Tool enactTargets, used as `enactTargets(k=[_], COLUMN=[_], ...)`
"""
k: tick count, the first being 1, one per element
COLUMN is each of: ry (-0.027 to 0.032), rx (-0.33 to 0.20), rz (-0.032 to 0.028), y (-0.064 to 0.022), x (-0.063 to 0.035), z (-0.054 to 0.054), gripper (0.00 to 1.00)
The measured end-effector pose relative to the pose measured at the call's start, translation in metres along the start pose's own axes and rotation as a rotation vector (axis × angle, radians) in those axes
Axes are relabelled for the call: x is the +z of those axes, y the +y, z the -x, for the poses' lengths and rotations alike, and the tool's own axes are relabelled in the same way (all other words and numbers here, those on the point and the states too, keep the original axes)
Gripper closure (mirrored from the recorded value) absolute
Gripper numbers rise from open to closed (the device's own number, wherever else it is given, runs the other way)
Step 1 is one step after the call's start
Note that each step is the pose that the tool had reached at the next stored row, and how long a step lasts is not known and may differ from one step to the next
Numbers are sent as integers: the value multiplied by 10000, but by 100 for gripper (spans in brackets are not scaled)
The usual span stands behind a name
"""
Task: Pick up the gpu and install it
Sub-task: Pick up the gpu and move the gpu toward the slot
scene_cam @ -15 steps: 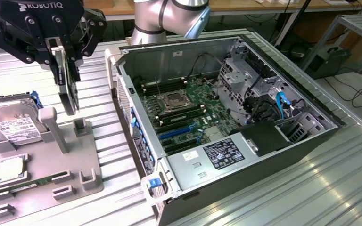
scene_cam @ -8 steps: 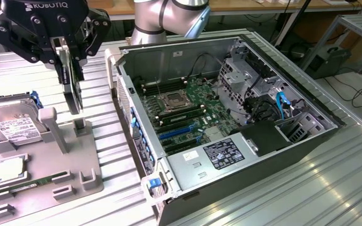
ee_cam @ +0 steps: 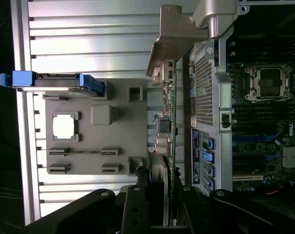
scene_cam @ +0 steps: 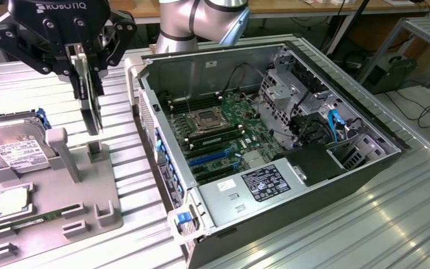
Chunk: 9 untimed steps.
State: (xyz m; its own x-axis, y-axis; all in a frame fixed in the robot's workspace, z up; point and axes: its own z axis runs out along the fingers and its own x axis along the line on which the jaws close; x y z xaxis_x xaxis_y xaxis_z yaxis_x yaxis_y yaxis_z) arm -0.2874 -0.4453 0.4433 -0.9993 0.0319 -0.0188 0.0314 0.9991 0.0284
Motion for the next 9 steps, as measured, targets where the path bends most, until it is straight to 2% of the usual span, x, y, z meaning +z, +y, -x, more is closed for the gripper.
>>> enactTargets(k=[9], ry=[1], rx=[0], rz=[0], y=[2], x=[1], z=[51], gripper=[73])
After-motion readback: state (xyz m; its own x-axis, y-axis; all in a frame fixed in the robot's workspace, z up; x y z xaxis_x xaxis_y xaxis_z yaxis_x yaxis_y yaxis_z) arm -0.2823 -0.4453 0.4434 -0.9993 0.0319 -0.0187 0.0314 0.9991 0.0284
